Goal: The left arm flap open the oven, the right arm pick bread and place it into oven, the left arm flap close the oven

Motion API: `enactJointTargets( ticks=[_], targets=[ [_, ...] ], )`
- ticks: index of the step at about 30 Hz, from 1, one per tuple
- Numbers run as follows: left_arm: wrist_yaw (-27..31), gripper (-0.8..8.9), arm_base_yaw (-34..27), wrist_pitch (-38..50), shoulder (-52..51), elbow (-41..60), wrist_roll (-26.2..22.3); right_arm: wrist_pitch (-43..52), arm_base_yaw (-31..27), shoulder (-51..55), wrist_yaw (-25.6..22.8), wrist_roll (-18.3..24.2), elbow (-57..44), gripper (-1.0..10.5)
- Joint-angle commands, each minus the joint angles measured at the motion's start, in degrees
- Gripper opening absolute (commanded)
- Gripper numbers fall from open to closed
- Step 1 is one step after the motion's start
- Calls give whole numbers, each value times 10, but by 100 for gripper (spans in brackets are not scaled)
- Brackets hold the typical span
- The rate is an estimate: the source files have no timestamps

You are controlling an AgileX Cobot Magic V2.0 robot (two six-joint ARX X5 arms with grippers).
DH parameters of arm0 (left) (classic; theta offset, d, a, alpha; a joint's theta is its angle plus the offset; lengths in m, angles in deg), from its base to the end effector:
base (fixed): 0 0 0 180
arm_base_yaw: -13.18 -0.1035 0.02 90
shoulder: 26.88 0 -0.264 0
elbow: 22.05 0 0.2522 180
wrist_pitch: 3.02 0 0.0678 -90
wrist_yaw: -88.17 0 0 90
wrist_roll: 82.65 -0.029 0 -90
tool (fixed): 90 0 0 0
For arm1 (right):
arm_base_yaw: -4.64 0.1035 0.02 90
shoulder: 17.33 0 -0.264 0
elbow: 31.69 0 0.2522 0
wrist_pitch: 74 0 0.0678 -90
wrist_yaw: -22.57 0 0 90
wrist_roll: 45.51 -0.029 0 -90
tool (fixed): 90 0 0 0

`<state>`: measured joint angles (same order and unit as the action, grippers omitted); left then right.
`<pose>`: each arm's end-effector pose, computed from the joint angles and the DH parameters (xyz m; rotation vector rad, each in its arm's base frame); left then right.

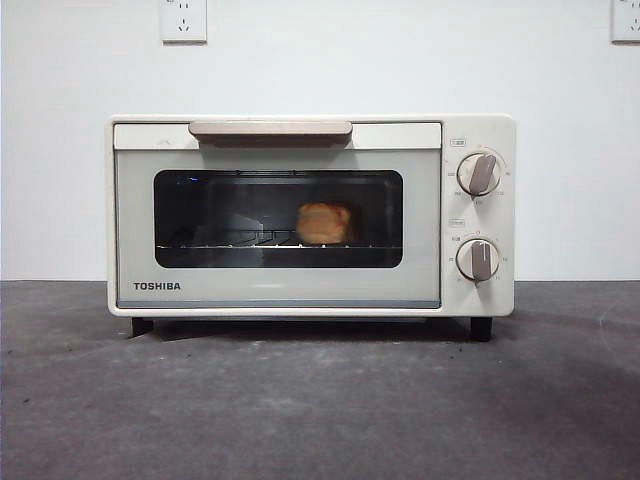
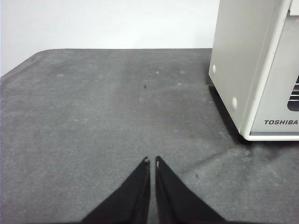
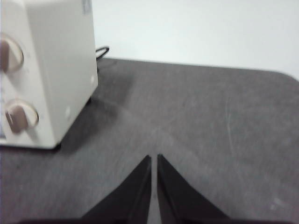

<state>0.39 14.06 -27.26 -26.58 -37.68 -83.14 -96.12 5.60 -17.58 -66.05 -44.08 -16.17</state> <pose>0.0948 -0.0003 0.1566 0.0127 0.1556 0.0227 0.0954 0.0023 0.1595 -0.0245 0.1190 0.0423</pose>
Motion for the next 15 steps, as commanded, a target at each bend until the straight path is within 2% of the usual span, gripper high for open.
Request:
enactJointTargets(
  ticks=[1,15],
  targets=[
    [4,29,-1,-3,-1,12,1,-3,0,0,1,-16,-12,18],
    [4,29,-1,-3,-1,12,1,-5,0,0,-1,-14,-12,18]
  ],
)
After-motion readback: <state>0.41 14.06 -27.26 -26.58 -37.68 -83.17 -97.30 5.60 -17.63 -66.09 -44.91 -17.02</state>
